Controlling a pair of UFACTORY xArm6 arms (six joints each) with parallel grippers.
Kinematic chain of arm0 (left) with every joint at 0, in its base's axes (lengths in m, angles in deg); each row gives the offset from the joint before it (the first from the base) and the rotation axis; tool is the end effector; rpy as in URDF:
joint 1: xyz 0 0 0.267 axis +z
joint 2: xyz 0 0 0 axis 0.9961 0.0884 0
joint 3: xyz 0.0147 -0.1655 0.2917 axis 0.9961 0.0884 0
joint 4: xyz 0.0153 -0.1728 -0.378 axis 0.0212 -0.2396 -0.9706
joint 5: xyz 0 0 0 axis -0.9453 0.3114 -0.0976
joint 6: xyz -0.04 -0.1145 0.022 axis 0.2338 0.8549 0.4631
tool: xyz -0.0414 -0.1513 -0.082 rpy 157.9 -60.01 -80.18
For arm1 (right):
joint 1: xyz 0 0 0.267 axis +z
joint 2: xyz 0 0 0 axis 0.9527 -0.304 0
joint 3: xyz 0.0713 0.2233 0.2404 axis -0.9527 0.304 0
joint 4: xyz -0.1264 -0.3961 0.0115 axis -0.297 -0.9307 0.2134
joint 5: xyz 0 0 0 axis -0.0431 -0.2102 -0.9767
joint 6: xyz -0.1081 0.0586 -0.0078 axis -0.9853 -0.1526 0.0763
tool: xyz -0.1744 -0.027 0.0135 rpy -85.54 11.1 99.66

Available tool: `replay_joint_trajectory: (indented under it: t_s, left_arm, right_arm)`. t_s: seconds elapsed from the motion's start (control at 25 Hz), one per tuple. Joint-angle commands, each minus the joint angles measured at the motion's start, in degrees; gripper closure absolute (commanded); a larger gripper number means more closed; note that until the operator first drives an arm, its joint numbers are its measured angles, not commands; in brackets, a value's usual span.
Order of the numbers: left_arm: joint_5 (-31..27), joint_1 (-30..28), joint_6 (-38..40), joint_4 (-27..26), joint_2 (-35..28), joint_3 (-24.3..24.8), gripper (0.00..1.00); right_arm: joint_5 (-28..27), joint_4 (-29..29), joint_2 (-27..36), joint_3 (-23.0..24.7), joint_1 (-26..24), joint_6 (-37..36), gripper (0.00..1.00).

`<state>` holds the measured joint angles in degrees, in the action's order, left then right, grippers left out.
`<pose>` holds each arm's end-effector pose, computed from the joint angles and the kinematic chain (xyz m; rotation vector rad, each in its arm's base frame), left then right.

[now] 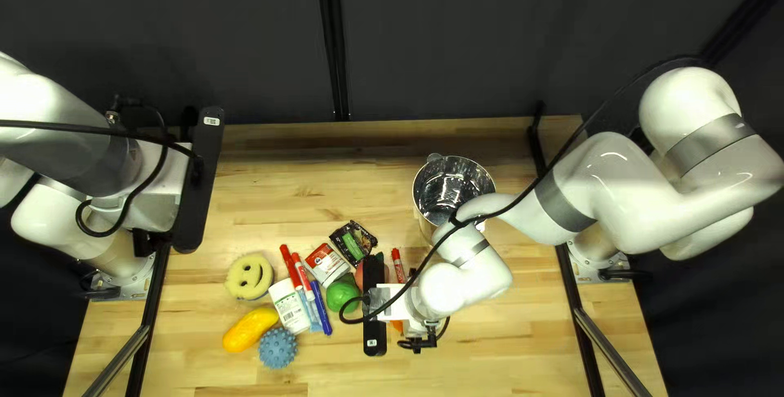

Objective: Pick up trash and place into trash bin

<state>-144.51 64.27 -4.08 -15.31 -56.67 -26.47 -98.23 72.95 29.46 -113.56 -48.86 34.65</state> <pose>0.3226 -0.0769 0.4252 -3.0043 0.1380 -0.1194 0.4841 0.1818 0.0695 3.0305 0.0459 0.2540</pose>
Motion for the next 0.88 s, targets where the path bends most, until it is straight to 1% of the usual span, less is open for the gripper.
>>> replay_joint_trajectory:
  t_s: [0.04, 0.12, 0.16, 0.2, 0.32, 0.4, 0.44, 0.56, 0.64, 0.76, 0.88]
  left_arm:
    - [0.0, 0.0, 0.0, 0.0, 0.0, 0.0, 0.0]
    - [0.0, 0.0, 0.0, 0.0, 0.0, 0.0, 0.0]
    - [0.0, 0.0, 0.0, 0.0, 0.0, 0.0, 0.0]
    - [0.0, 0.0, 0.0, 0.0, 0.0, 0.0, 0.0]
    - [0.0, 0.0, 0.0, 0.0, 0.0, 0.0, 0.0]
    - [0.0, 0.0, 0.0, 0.0, 0.0, 0.0, 0.0]
    - [0.0, 0.0, 0.0, 0.0, 0.0, 0.0, 0.0]
    - [0.0, 0.0, 0.0, 0.0, 0.0, 0.0, 0.0]
    - [0.0, 0.0, 0.0, 0.0, 0.0, 0.0, 0.0]
    - [0.0, 0.0, 0.0, 0.0, 0.0, 0.0, 0.0]
    - [0.0, 0.0, 0.0, 0.0, 0.0, 0.0, 0.0]
  right_arm:
    - [-10.07, -3.53, 11.92, 2.86, 2.1, 3.48, 0.98]
    - [-15.1, -3.72, 16.5, 4.1, 1.95, 3.82, 0.98]
    - [-16.36, -3.76, 17.05, 4.02, 1.96, 4.07, 0.97]
    - [-19.97, -3.82, 19.87, 4.73, 1.42, 4.35, 0.97]
    - [-27.13, -4.16, 25.36, 5.13, 0.16, 4.24, 0.96]
    - [-31.31, -4.93, 29.39, 5.39, -1.04, 3.39, 0.96]
    - [-32.42, -5.32, 31.54, 6.1, -1.98, 2.64, 0.96]
    - [-33.8, -6.11, 35.14, 7.64, -4.05, 1.63, 0.95]
    - [-33.23, -6.46, 37.26, 9.56, -6.06, 0.76, 0.95]
    - [-31.09, -6.31, 38.19, 11.8, -8.81, -0.32, 0.94]
    - [-29.46, -5.99, 38.16, 12.94, -10.62, -0.94, 0.87]
